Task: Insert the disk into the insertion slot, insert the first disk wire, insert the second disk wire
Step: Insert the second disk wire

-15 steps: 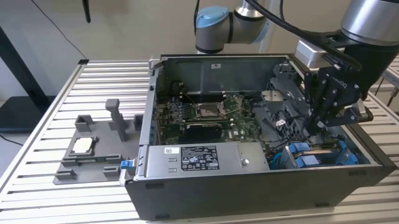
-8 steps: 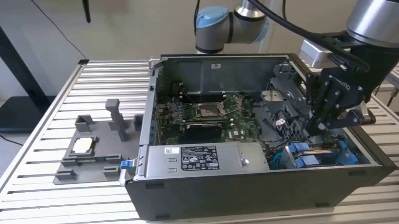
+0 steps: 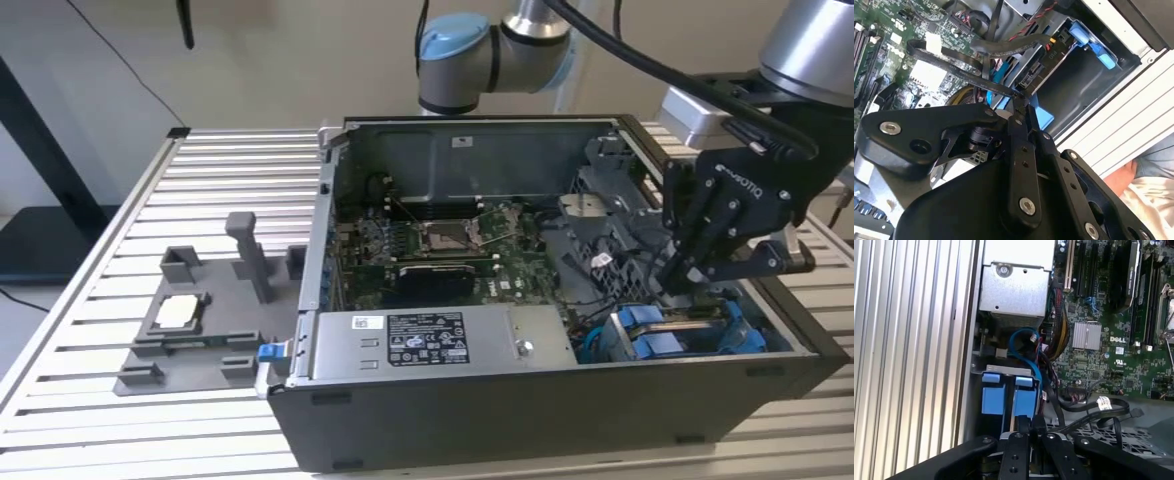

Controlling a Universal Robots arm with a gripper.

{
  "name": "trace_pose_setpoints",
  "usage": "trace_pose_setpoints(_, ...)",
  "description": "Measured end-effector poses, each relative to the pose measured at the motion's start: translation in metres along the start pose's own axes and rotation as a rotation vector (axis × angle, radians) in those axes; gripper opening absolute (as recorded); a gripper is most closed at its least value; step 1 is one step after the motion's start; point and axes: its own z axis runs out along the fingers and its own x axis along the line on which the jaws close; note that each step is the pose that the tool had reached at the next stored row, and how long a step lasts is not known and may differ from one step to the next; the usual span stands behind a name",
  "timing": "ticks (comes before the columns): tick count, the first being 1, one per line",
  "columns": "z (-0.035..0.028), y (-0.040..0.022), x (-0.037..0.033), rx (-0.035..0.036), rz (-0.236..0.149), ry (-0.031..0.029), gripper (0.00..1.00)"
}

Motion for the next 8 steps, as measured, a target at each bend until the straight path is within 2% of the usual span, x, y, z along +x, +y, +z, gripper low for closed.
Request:
trace_pose_setpoints(3, 0.0006, -0.0032, 0.0018, -0.0064, 0.0, -0.0027, 0.16)
trace_pose_setpoints(8, 0.001, -0.0087, 0.0052, -0.0214, -0.001, -0.0057, 0.16)
